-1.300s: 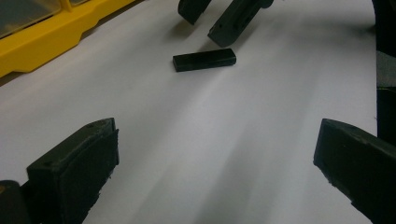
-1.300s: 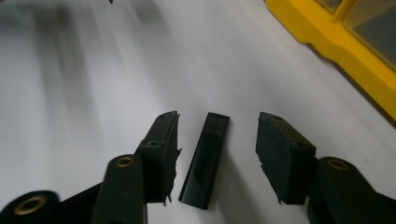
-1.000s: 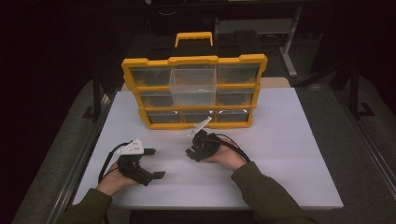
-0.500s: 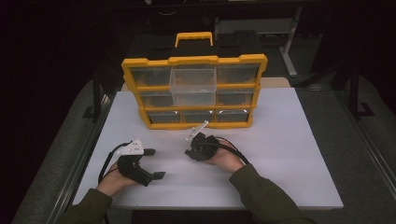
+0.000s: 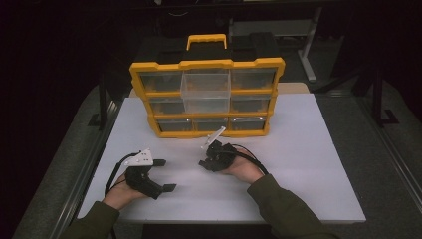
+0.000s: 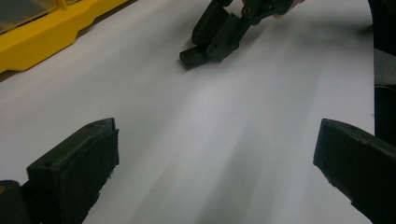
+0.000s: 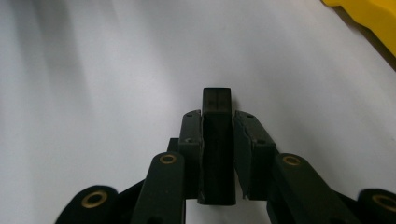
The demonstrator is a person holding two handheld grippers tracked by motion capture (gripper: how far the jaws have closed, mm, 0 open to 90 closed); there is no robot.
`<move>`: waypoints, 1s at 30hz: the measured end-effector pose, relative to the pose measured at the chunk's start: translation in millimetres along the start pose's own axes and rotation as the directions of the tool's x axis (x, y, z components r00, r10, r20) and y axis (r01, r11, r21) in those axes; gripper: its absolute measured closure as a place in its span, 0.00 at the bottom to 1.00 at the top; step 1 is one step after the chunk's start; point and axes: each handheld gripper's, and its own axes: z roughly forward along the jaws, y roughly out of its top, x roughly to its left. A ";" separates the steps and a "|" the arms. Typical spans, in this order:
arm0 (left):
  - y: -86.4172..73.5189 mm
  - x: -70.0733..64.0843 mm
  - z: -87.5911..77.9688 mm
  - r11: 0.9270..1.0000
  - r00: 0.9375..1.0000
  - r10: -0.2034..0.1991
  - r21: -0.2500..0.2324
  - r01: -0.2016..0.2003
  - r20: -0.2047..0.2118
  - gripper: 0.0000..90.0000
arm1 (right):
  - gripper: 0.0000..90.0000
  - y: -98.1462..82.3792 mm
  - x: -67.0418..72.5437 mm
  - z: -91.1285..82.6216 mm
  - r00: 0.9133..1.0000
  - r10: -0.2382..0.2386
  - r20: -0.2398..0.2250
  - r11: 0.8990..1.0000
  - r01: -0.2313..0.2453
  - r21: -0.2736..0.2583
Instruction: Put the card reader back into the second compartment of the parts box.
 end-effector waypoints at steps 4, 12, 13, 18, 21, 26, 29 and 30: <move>0.1 -0.3 0.9 1.000 1.000 0.000 -0.001 0.000 -0.001 0.00 | 0.80 -2.0 -2.4 -9.4 1.000 -0.001 -0.005 1.000 0.001 -0.009; -0.5 -0.2 0.6 1.000 1.000 0.001 0.002 -0.001 0.000 0.00 | 0.80 -7.5 -9.1 -26.4 1.000 0.010 -0.022 1.000 -0.011 -0.024; -0.6 -0.3 0.5 1.000 1.000 0.001 0.002 -0.001 0.000 0.00 | 0.80 -9.3 -11.4 -31.1 1.000 0.013 -0.028 1.000 -0.014 -0.022; -0.5 -0.7 0.8 1.000 1.000 0.001 0.003 -0.001 0.001 0.00 | 0.80 -13.0 -15.8 -40.3 0.999 0.012 -0.031 1.000 -0.013 -0.028; -0.3 -1.0 1.1 1.000 1.000 0.001 0.001 -0.001 0.003 0.00 | 0.80 -15.1 -17.9 -46.1 0.999 0.015 -0.031 1.000 -0.016 -0.023; -0.4 -0.5 1.6 1.000 1.000 -0.001 -0.001 0.001 0.007 0.00 | 0.80 -17.3 -20.6 -56.8 0.999 0.014 -0.038 1.000 -0.015 -0.020; -0.3 -0.7 1.6 1.000 1.000 -0.001 0.000 0.001 0.005 0.00 | 0.80 -18.5 -23.6 -61.7 0.999 0.018 -0.035 1.000 -0.019 -0.018; -0.3 -0.8 1.5 1.000 1.000 -0.002 -0.001 0.002 0.005 0.00 | 0.80 -19.1 -24.1 -63.5 0.999 0.018 -0.034 1.000 -0.019 -0.015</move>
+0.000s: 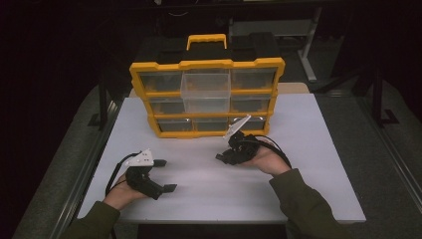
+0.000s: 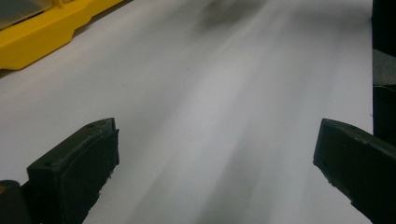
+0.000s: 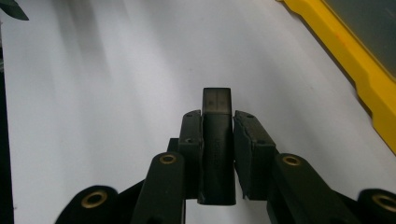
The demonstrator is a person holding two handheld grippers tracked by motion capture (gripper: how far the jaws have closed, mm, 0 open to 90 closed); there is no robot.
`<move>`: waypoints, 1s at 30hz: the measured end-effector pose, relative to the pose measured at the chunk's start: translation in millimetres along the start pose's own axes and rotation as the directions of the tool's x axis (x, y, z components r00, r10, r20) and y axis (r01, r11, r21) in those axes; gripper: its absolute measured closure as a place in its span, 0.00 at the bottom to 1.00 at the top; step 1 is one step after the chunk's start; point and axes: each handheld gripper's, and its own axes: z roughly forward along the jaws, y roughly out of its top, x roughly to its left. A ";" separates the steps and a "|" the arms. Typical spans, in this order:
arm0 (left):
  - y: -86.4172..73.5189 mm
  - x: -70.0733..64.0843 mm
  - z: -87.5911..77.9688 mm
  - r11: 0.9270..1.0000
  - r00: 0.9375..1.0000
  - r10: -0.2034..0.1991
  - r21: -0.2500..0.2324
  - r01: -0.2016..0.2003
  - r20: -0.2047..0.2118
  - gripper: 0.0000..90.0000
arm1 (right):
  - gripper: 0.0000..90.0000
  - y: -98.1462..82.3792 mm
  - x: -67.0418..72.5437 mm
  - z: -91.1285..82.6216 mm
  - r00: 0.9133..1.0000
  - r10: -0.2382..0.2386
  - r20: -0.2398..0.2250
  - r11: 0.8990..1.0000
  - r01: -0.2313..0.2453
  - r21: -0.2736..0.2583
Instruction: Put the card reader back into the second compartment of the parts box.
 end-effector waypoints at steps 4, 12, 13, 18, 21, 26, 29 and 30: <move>-0.1 0.4 -0.2 1.000 1.000 -0.001 0.001 0.001 -0.002 0.00 | 0.80 -1.2 -2.2 -8.3 1.000 0.002 0.000 1.000 -0.002 0.006; -0.2 -0.2 0.0 1.000 1.000 -0.002 0.000 0.002 0.001 0.00 | 0.80 -0.6 -7.7 -29.4 1.000 0.008 0.004 1.000 -0.008 -0.003; -0.2 -0.3 -0.1 1.000 1.000 -0.002 -0.001 0.002 0.001 0.00 | 0.80 -0.6 -8.3 -30.9 1.000 0.009 0.003 1.000 -0.009 -0.004; 0.0 -0.6 0.0 1.000 1.000 -0.003 -0.004 0.003 0.004 0.00 | 0.80 1.3 -12.2 -41.7 1.000 0.013 0.008 1.000 -0.013 -0.007; 0.1 -0.6 0.2 1.000 1.000 0.000 -0.004 0.000 0.004 0.00 | 0.80 3.5 -13.5 -47.6 1.000 0.009 0.003 1.000 -0.009 0.000; 0.2 -0.7 0.0 1.000 1.000 -0.001 -0.006 0.001 0.005 0.00 | 0.80 8.6 -17.8 -58.3 1.000 0.025 0.003 1.000 -0.025 -0.005; 0.0 -0.3 0.2 1.000 1.000 -0.006 -0.005 0.006 0.005 0.00 | 0.80 11.1 -21.0 -66.1 0.999 0.036 0.000 0.999 -0.036 -0.019; 0.0 -0.3 0.2 1.000 1.000 -0.004 -0.005 0.005 0.006 0.00 | 0.80 12.0 -22.1 -68.7 0.999 0.041 0.002 0.999 -0.041 -0.020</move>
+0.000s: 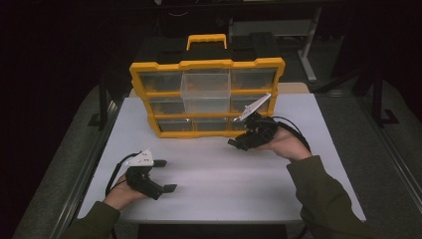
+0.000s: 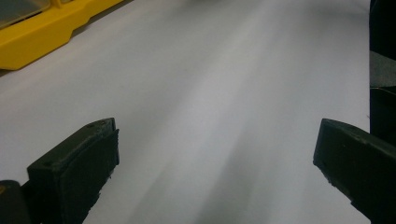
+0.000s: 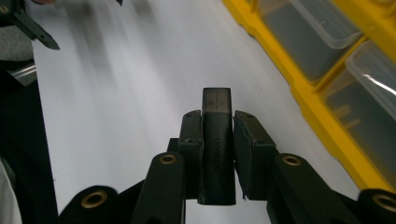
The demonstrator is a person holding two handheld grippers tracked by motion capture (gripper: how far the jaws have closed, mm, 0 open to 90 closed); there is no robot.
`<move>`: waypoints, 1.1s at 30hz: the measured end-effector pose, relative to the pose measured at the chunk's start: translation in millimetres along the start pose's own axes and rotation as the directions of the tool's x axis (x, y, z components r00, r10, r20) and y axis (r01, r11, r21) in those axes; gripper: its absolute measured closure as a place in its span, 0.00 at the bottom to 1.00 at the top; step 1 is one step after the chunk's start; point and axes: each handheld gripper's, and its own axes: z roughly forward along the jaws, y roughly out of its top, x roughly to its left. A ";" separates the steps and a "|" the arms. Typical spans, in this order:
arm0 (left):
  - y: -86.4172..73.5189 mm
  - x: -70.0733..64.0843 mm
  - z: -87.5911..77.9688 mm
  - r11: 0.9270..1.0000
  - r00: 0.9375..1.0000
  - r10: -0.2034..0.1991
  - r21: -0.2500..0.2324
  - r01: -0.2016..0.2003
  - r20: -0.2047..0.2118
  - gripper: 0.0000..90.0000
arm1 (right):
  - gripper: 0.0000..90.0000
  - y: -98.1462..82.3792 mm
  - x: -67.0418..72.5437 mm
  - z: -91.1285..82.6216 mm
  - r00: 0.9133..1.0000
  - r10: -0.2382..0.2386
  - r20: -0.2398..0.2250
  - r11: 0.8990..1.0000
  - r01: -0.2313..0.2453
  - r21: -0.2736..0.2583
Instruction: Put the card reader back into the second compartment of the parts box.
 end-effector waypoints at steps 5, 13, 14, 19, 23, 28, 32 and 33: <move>-0.1 -0.2 -0.4 1.000 1.000 -0.001 0.000 0.001 -0.002 0.00 | 0.80 5.6 -3.4 -11.5 1.000 0.009 0.012 1.000 -0.009 -0.003; -0.1 -0.3 0.4 1.000 1.000 -0.002 0.001 0.002 0.001 0.00 | 0.80 15.1 -5.3 -30.8 1.000 0.000 0.031 1.000 0.001 -0.016; -0.2 -0.5 0.6 1.000 1.000 -0.007 -0.001 0.007 0.001 0.00 | 0.80 16.3 -5.6 -33.0 0.999 -0.003 0.033 1.000 0.004 -0.018; -0.2 -0.6 1.0 1.000 1.000 -0.004 0.003 0.004 0.002 0.00 | 0.80 22.5 -6.0 -43.7 0.999 -0.018 0.033 1.000 0.019 -0.019; -0.1 -0.6 1.0 1.000 1.000 -0.005 0.002 0.005 0.003 0.00 | 0.80 27.6 -5.5 -51.9 0.999 -0.022 0.041 1.000 0.023 -0.016; -0.2 -0.8 1.4 1.000 1.000 -0.005 0.004 0.005 0.003 0.00 | 0.80 34.9 -5.2 -63.8 0.999 -0.025 0.043 1.000 0.025 -0.015; -0.3 -0.6 1.2 1.000 1.000 -0.005 0.006 0.005 0.002 0.00 | 0.80 40.2 -5.2 -73.2 0.998 -0.028 0.051 0.999 0.029 -0.015; -0.2 -0.6 1.2 1.000 1.000 -0.005 0.005 0.005 0.003 0.00 | 0.80 41.5 -5.1 -75.4 0.998 -0.029 0.051 0.999 0.030 -0.015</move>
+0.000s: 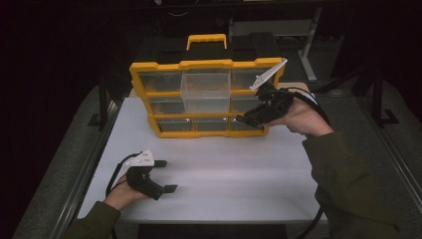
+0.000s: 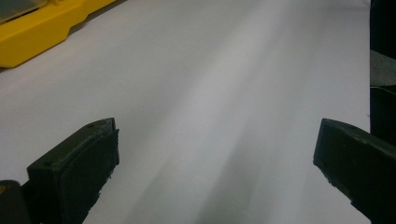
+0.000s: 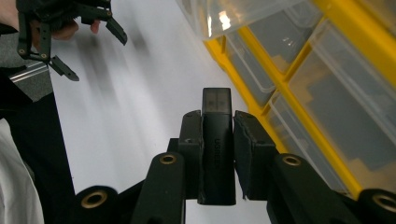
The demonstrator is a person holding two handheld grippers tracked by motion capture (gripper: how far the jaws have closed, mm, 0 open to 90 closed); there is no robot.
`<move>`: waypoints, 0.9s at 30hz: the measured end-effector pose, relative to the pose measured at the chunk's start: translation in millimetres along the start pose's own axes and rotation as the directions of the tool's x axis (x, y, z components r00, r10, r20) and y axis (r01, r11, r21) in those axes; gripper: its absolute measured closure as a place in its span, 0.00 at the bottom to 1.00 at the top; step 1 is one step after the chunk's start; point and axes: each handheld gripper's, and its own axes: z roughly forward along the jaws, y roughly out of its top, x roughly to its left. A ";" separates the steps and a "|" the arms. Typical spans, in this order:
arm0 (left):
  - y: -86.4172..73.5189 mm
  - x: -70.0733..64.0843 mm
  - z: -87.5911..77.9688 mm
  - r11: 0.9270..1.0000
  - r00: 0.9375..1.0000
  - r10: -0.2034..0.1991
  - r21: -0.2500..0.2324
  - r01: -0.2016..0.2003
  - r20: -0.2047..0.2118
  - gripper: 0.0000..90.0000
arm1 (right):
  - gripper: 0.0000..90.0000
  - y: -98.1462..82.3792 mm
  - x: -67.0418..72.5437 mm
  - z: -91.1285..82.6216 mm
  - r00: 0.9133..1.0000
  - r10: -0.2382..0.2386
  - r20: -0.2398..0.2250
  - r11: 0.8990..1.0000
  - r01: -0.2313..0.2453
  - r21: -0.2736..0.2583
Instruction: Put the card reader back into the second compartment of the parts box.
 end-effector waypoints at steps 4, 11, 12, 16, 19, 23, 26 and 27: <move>0.0 -0.2 0.1 1.000 1.000 0.000 0.000 0.000 0.000 0.00 | 0.80 5.3 -1.1 -9.1 1.000 -0.002 0.005 1.000 0.002 -0.003; 0.0 -0.3 0.2 1.000 1.000 -0.001 0.001 0.001 0.001 0.00 | 0.80 15.0 -2.7 -25.9 1.000 -0.006 0.013 1.000 0.006 -0.012; 0.0 -0.2 0.1 1.000 1.000 0.001 0.002 -0.001 0.001 0.00 | 0.80 16.6 -3.0 -28.1 1.000 -0.007 0.015 1.000 0.007 -0.014; -0.1 -0.3 -0.1 1.000 1.000 -0.002 0.002 0.002 0.002 0.00 | 0.80 22.5 -4.3 -37.0 1.000 -0.008 0.021 1.000 0.009 -0.018; -0.1 -0.4 0.1 1.000 1.000 0.000 0.004 0.000 0.002 0.00 | 0.80 26.7 -5.6 -43.3 1.000 -0.005 0.022 1.000 0.005 -0.025; -0.1 -0.5 0.3 1.000 1.000 -0.003 0.004 0.003 0.002 0.00 | 0.80 32.9 -7.3 -51.6 1.000 -0.006 0.022 0.999 0.007 -0.040; -0.2 -0.3 0.3 1.000 1.000 -0.005 0.004 0.005 -0.001 0.00 | 0.80 38.6 -8.3 -57.8 1.000 -0.009 0.022 0.999 0.010 -0.052; -0.2 -0.1 0.2 1.000 1.000 -0.005 0.004 0.005 -0.001 0.00 | 0.80 40.6 -8.2 -60.0 1.000 -0.010 0.024 0.998 0.012 -0.054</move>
